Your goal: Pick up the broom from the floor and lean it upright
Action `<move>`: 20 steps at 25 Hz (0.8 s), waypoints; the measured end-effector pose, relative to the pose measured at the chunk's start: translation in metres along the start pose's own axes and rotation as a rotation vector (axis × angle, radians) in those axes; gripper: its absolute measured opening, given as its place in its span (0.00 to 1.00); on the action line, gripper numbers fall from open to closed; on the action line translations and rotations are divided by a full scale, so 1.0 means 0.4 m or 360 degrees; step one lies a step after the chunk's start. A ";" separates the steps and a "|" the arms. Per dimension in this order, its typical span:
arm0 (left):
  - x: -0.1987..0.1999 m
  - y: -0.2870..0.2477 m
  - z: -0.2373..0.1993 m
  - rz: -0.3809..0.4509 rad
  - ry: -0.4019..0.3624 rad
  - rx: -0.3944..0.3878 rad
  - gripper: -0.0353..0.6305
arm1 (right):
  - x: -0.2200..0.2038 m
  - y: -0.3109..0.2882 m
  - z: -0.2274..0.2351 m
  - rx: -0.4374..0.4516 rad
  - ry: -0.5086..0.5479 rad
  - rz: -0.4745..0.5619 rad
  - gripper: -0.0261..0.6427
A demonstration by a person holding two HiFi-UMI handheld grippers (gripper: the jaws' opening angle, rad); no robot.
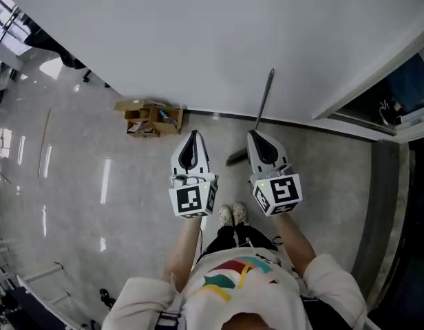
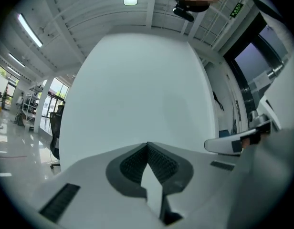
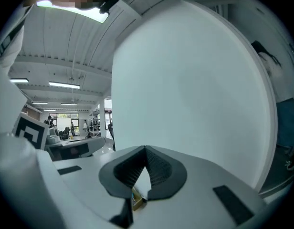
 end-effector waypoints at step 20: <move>0.174 0.188 0.160 0.0091 -0.0137 -0.0111 0.12 | 0.101 0.274 -0.060 0.0083 -0.0027 0.0099 0.06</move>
Point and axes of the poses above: the fingertips, and each gripper's own axes: y backward along the fingers, z to its right, x out of its top, the point moved 6 cm from there along y, backward along the fingers, and after that the axes turned 13 degrees about -x, right-handed, at the moved point
